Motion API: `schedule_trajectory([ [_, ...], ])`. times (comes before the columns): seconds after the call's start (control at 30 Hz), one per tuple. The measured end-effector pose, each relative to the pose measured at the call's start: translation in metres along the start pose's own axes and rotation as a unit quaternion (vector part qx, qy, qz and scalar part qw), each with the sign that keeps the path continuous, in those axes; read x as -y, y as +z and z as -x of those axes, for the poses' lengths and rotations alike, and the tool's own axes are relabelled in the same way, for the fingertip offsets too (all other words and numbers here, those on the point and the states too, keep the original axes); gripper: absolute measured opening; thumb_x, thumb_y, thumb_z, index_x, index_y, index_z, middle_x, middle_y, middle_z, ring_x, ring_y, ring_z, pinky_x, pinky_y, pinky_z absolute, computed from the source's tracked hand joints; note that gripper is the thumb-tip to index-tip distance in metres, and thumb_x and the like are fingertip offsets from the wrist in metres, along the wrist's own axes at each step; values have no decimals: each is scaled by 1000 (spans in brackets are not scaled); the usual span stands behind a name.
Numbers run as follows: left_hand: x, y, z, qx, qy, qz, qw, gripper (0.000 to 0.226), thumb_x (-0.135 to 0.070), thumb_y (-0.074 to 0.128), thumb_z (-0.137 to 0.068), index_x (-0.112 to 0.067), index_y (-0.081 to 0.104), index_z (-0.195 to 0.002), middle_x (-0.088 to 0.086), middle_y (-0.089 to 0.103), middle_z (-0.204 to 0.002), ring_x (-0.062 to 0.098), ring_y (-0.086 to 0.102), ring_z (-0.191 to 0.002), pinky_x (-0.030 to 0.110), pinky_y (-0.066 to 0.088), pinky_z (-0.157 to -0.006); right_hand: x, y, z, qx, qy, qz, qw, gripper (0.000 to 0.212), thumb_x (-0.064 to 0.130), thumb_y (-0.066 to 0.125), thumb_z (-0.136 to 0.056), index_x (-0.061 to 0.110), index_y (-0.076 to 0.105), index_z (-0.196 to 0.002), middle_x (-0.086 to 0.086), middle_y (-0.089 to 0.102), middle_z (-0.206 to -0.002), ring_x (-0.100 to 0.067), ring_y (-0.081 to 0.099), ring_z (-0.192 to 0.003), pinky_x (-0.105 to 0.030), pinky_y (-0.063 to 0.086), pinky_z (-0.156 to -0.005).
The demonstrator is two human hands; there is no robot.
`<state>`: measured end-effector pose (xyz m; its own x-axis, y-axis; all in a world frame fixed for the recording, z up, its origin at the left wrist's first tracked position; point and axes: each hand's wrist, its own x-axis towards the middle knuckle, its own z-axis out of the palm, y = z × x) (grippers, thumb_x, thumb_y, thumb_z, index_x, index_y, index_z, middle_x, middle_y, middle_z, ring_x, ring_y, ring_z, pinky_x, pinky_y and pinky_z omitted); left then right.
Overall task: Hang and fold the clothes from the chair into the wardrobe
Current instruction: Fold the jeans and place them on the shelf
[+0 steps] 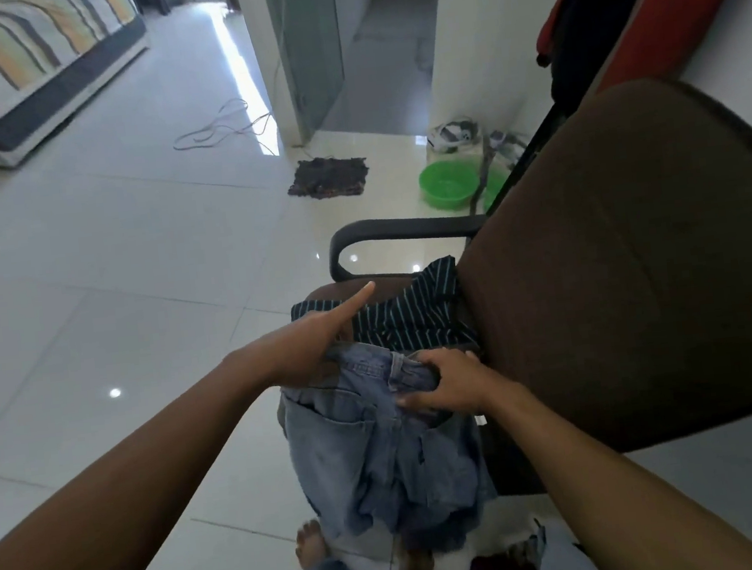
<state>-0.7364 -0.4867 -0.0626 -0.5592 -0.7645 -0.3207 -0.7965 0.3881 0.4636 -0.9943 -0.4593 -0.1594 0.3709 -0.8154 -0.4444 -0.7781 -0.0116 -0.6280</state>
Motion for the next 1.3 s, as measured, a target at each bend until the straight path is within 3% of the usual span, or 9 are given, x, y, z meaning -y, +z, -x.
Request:
schedule_trajectory([
  [0.17, 17, -34, 13, -17, -26, -53, 998, 117, -11, 70, -89, -56, -20, -147, 3, 59, -123, 20, 58, -100, 33, 53, -85, -6, -24, 10, -26, -5, 53, 998, 65, 67, 79, -60, 39, 58, -116, 14, 67, -113, -13, 64, -107, -38, 53, -89],
  [0.3, 24, -73, 20, -36, -48, -91, 994, 110, -13, 70, -90, -51, -15, -149, -3, 59, -111, 13, 57, -91, 25, 47, -78, 2, -50, 12, -123, -7, 77, 989, 95, 71, 75, -66, 40, 33, -146, 2, 51, -134, -20, 54, -119, -42, 52, -92],
  [0.37, 23, -95, 22, -45, -39, -110, 992, 108, -13, 70, -90, -50, -11, -151, -5, 59, -110, 12, 56, -89, 26, 48, -79, 16, -65, 13, -155, -19, 104, 982, 91, 72, 70, -72, 40, 33, -148, 2, 51, -130, -20, 55, -116, -39, 51, -91],
  [0.47, 19, -131, 20, -47, -28, -157, 986, 99, -10, 68, -91, -42, 0, -155, 0, 61, -118, 17, 55, -95, 31, 50, -87, 36, -90, 19, -184, -33, 132, 973, 61, 74, 62, -76, 39, 62, -126, 6, 69, -113, -14, 65, -102, -33, 53, -83],
  [0.57, 12, -166, 18, -47, -11, -199, 979, 84, -9, 67, -92, -33, 18, -156, 4, 65, -127, 22, 61, -108, 32, 49, -93, 55, -118, 33, -225, -28, 134, 965, 43, 68, 64, -80, 29, 72, -98, 9, 72, -86, -11, 67, -82, -33, 54, -70],
  [0.7, 8, -215, 21, -65, 51, -193, 978, 72, -9, 72, -86, -29, 43, -149, -10, 63, -112, 13, 57, -102, 25, 43, -88, 91, -155, 63, -285, -23, 109, 952, 32, 51, 74, -82, 23, 75, -97, 5, 71, -83, -10, 66, -76, -35, 54, -70],
  [0.9, 15, -282, 11, -81, 135, -190, 969, 82, -10, 73, -85, -39, 34, -151, -7, 71, -114, 13, 64, -104, 32, 49, -94, 168, -186, 92, -361, -6, 124, 924, 37, 43, 75, -84, 30, 68, -118, 12, 68, -100, -4, 64, -90, -28, 54, -84],
  [1.17, 16, -335, -2, -118, 287, -145, 939, 92, -1, 68, -87, -39, 20, -155, -13, 67, -111, 12, 61, -105, 29, 47, -94, 239, -185, 139, -493, 17, 115, 862, 31, 34, 81, -79, 38, 67, -107, 21, 68, -99, 5, 63, -91, -21, 54, -81],
  [1.3, 2, -350, -5, -130, 350, -131, 919, 94, -1, 66, -87, -38, 13, -156, -13, 67, -103, 10, 62, -96, 30, 49, -92, 281, -181, 170, -521, 11, 144, 841, 51, 33, 80, -81, 44, 54, -124, 18, 65, -104, 2, 64, -93, -22, 54, -84],
])
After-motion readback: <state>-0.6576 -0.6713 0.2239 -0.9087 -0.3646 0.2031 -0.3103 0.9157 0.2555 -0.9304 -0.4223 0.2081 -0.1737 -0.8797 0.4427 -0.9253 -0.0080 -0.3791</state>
